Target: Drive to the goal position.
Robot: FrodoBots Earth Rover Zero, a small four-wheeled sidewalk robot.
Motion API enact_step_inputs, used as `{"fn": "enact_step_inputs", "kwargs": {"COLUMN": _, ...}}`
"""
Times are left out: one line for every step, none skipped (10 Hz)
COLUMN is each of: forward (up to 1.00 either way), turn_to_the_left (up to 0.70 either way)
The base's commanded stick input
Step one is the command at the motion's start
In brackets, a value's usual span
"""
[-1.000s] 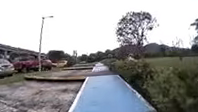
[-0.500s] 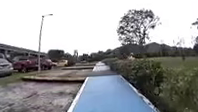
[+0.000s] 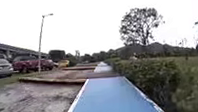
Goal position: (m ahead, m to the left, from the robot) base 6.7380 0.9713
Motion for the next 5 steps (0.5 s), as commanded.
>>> {"fn": "enact_step_inputs", "kwargs": {"forward": 0.50, "turn_to_the_left": 0.00}}
{"fn": "enact_step_inputs", "kwargs": {"forward": 0.50, "turn_to_the_left": 0.00}}
{"fn": "enact_step_inputs", "kwargs": {"forward": 0.50, "turn_to_the_left": 0.00}}
{"fn": "enact_step_inputs", "kwargs": {"forward": 0.50, "turn_to_the_left": 0.00}}
{"fn": "enact_step_inputs", "kwargs": {"forward": 0.50, "turn_to_the_left": 0.00}}
